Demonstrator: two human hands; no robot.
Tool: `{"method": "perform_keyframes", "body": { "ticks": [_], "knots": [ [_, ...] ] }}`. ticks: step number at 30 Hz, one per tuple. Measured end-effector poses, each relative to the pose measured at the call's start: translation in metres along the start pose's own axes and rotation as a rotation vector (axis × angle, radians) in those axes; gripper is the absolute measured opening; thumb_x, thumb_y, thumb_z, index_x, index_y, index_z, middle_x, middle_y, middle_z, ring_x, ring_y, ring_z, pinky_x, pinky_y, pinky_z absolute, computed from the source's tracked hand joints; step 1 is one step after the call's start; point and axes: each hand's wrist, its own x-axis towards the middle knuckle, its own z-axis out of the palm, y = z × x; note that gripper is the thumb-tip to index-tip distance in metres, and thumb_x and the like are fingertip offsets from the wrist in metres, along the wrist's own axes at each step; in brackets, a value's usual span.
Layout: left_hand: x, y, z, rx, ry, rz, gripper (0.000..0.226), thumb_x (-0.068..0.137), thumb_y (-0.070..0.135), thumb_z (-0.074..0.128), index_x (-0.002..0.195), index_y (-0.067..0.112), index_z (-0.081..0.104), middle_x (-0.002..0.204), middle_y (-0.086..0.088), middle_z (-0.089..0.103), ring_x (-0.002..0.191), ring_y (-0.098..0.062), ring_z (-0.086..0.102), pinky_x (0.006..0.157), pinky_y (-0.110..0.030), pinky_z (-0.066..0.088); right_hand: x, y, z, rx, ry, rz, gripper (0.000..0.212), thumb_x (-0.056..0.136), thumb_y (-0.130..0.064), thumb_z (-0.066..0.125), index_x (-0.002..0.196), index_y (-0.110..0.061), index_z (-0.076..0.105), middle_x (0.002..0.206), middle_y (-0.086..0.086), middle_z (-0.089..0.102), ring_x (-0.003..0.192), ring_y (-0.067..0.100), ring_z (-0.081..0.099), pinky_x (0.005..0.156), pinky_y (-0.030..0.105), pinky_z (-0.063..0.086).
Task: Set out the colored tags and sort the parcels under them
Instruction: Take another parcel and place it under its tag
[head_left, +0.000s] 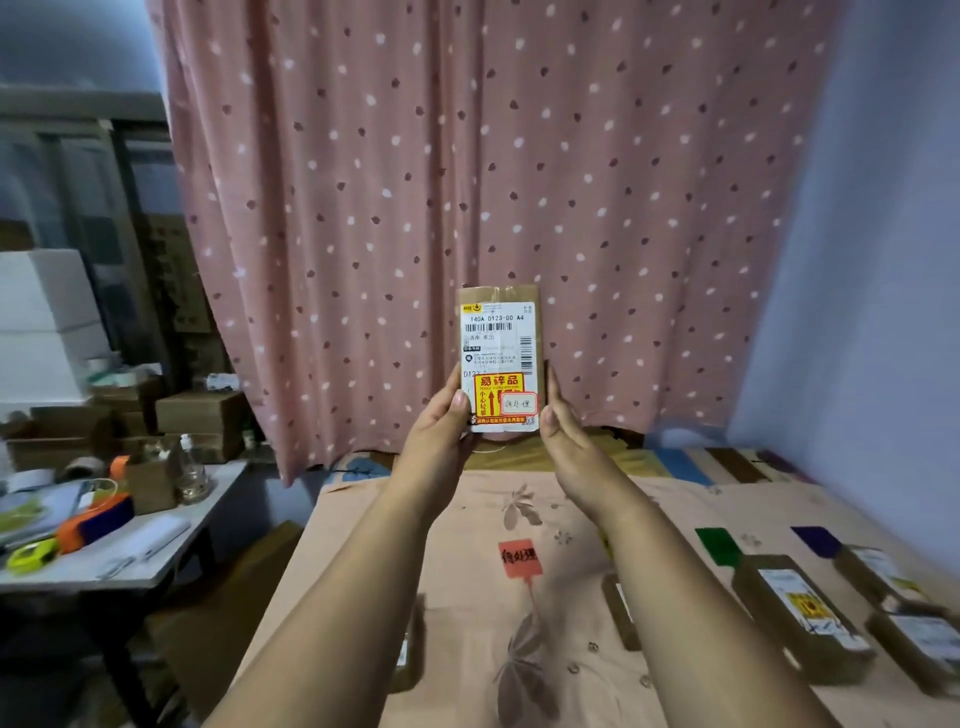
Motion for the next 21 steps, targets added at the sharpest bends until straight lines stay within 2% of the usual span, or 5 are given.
{"method": "perform_keyframes", "body": {
  "ticks": [6,9,13,16,21],
  "knots": [
    [0.014,-0.015,0.024,0.025,0.013,-0.010,0.046,0.105,0.024,0.036,0.151,0.029,0.033,0.125,0.000,0.067,0.109,-0.014,0.065,0.107,-0.039,0.045,0.017,0.025,-0.030,-0.024,-0.065,-0.003,0.052,0.102,-0.048,0.022,0.149,-0.053,0.000,0.157,-0.019,0.014,0.128,-0.001,0.017,0.104,0.028,0.017],
    [0.023,-0.030,0.038,0.020,0.047,-0.047,0.050,0.106,0.022,0.034,0.153,0.034,0.022,0.133,0.000,0.062,0.119,-0.019,0.059,0.113,-0.045,0.038,0.030,0.045,-0.050,-0.029,-0.103,0.002,0.053,0.103,-0.047,0.027,0.149,-0.053,0.003,0.152,-0.019,0.022,0.132,0.001,0.022,0.106,0.028,0.021],
    [0.032,-0.056,0.054,0.061,0.090,-0.093,0.047,0.106,0.018,0.032,0.142,0.047,0.033,0.129,0.003,0.063,0.122,-0.020,0.056,0.112,-0.041,0.038,0.042,0.071,-0.068,-0.023,-0.134,0.020,0.051,0.103,-0.046,0.028,0.150,-0.052,0.008,0.148,-0.016,0.028,0.137,0.006,0.025,0.104,0.028,0.024],
    [0.035,-0.081,0.055,0.137,0.142,-0.152,0.039,0.106,0.021,0.034,0.136,0.043,0.045,0.124,0.001,0.065,0.119,-0.020,0.057,0.110,-0.038,0.040,0.049,0.099,-0.071,-0.018,-0.131,0.052,0.052,0.102,-0.049,0.029,0.149,-0.053,0.009,0.153,-0.015,0.026,0.138,0.010,0.028,0.108,0.032,0.028],
    [0.028,-0.125,0.054,0.237,0.172,-0.276,0.046,0.106,0.020,0.033,0.148,0.039,0.033,0.121,0.007,0.066,0.108,-0.009,0.062,0.103,-0.031,0.043,0.059,0.168,-0.058,-0.099,-0.146,0.122,0.054,0.101,-0.049,0.030,0.151,-0.046,0.009,0.137,-0.016,0.030,0.128,0.006,0.032,0.103,0.025,0.029]
  ]
}}
